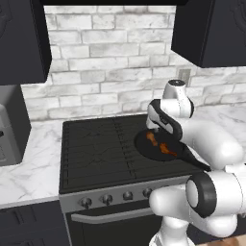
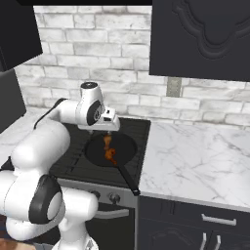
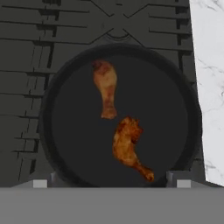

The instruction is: Take the chicken drumsticks from the pan and place one on each plate on the dining counter.

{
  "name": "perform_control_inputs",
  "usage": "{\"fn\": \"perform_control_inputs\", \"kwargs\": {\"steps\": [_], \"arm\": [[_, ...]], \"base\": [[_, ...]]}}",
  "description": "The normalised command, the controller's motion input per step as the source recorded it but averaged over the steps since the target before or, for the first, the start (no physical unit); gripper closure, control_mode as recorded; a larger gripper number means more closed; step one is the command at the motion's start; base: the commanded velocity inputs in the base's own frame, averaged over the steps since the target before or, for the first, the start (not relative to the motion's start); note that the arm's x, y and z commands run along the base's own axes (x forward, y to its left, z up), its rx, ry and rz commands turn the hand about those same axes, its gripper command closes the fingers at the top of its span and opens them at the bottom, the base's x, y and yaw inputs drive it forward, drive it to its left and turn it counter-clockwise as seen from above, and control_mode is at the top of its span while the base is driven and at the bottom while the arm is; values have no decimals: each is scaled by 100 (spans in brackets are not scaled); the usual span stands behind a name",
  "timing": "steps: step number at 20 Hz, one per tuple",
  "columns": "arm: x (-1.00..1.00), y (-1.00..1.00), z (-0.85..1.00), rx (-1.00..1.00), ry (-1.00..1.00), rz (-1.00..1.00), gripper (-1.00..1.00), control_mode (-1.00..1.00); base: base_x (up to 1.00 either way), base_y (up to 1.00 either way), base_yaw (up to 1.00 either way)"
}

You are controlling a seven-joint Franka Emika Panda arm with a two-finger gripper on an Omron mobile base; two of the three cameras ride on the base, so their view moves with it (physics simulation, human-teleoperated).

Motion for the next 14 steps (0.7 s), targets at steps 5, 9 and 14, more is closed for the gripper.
{"fn": "perform_control_inputs", "kwargs": {"steps": [5, 9, 14], "arm": [[57, 0, -30, 0, 5, 0, -100, -100], [37, 0, -36, 2, 2, 0, -100, -100], [28, 0, -34, 9, 0, 0, -100, -100]], "base": [[0, 0, 0], [0, 0, 0], [0, 0, 0]]}}
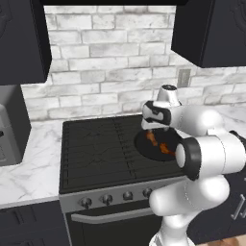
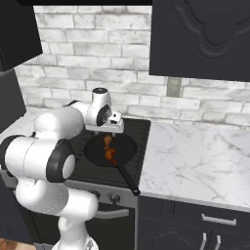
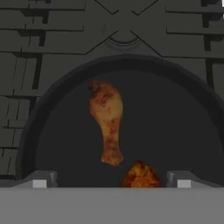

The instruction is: Take the chicken drumsticks from the pan and place one on each plate on the dining counter.

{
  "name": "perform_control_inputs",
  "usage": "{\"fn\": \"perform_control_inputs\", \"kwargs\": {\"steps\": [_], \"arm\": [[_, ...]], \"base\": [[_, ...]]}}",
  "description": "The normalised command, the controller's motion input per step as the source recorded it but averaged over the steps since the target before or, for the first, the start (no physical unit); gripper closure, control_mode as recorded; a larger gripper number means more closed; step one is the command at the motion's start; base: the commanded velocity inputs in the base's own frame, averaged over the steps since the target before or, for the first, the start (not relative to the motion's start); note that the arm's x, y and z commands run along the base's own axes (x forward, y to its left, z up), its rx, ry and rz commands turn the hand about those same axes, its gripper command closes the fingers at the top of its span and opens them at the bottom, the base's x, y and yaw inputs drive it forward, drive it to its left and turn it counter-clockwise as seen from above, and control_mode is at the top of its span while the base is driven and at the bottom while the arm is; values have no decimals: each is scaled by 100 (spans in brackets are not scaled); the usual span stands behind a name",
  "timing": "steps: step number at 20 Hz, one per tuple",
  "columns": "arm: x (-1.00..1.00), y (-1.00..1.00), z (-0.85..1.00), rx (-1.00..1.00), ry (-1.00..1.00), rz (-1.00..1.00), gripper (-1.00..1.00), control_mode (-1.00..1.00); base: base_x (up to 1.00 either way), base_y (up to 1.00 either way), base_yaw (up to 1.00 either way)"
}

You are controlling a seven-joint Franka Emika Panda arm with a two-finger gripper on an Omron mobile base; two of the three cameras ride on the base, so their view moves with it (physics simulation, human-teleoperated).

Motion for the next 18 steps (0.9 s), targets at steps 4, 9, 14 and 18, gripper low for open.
{"fn": "perform_control_inputs", "kwargs": {"steps": [4, 9, 14, 18], "arm": [[16, 0, -31, 14, 1, 0, -100, -100], [8, 2, -29, 6, 4, 0, -100, -100], [12, 4, -28, 0, 6, 0, -100, -100], [24, 9, -23, 0, 4, 0, -100, -100]], "base": [[0, 0, 0], [0, 0, 0], [0, 0, 0], [0, 0, 0]]}}
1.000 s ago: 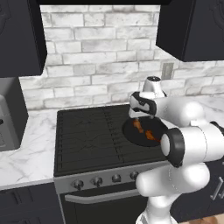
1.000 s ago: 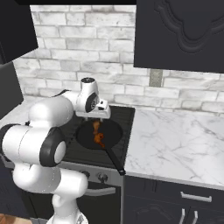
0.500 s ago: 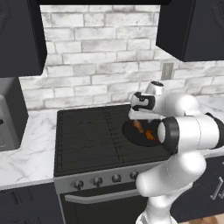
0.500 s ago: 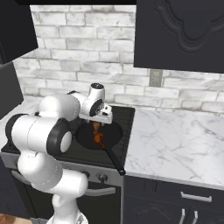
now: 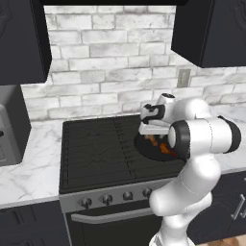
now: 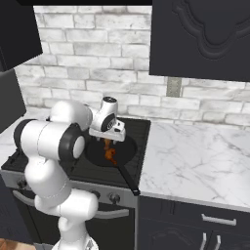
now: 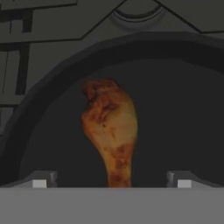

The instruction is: Take the chicken drumsticks from the pan and place one on each plate on the dining counter.

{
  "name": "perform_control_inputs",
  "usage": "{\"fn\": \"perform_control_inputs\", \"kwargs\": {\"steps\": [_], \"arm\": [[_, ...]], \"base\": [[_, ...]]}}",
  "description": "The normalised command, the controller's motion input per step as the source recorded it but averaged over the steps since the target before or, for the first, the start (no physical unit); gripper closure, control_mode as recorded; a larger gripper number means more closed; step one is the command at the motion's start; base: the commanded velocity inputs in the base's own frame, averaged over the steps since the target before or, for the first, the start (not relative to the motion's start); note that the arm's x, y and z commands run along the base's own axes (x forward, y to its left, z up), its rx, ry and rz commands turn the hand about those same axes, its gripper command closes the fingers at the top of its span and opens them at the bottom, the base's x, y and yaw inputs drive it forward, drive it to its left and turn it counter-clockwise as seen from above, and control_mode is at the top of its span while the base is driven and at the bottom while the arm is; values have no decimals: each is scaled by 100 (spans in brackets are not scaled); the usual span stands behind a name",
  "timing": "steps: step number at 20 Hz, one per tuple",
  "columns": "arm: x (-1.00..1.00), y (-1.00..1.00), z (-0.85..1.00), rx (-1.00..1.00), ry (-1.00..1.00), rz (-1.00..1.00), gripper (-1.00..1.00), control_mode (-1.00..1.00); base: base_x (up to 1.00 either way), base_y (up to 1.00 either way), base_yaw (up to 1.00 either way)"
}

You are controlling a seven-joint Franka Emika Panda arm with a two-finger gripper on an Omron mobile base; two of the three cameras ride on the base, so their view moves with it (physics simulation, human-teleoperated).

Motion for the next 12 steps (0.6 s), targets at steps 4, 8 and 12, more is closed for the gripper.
{"fn": "perform_control_inputs", "kwargs": {"steps": [4, 8, 12], "arm": [[18, 5, -22, 0, 5, 0, -100, -100], [16, 0, -12, 0, 3, 0, -100, -100], [10, 0, -5, 0, 9, 0, -100, -100]], "base": [[0, 0, 0], [0, 0, 0], [0, 0, 0]]}}
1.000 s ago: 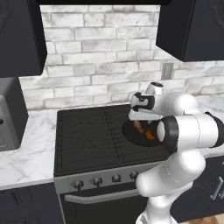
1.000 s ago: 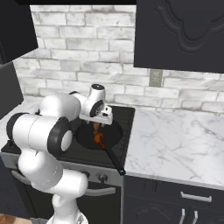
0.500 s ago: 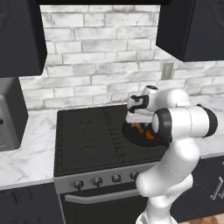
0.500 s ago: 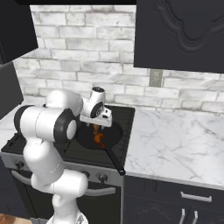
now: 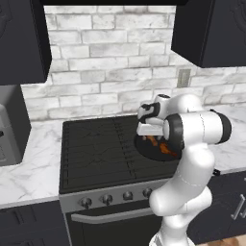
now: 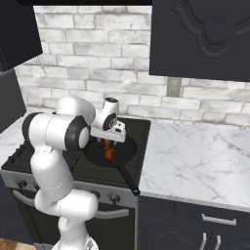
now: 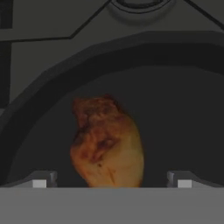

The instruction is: Take the chicken drumsticks from the pan and place one on each plate on the dining counter.

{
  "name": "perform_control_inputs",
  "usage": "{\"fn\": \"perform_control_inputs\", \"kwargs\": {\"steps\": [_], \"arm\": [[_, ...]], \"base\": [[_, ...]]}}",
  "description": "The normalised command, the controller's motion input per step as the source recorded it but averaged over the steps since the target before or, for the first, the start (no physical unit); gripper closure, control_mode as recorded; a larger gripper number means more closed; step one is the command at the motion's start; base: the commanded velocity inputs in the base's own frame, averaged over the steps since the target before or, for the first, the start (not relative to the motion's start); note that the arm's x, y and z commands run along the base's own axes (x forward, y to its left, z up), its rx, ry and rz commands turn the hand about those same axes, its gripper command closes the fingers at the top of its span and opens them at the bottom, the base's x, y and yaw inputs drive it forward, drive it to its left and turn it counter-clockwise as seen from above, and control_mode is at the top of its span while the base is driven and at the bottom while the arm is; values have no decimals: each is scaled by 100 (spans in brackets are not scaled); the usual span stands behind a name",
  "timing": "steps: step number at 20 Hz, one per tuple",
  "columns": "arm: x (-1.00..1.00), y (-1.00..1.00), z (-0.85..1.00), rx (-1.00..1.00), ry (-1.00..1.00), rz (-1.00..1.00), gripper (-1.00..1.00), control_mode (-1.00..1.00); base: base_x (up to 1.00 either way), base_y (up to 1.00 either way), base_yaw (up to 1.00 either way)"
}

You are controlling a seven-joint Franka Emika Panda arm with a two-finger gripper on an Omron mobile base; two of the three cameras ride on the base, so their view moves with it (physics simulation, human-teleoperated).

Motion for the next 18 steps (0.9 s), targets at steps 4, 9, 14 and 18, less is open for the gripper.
{"fn": "perform_control_inputs", "kwargs": {"steps": [4, 9, 14, 18], "arm": [[13, 0, -6, 0, 7, 0, -100, -100], [1, 0, -7, 0, 4, 0, -100, -100], [-4, 0, -10, -3, 0, 0, 100, -100], [-10, 2, -6, -5, 5, 0, 100, -100]], "base": [[0, 0, 0], [0, 0, 0], [0, 0, 0], [0, 0, 0]]}}
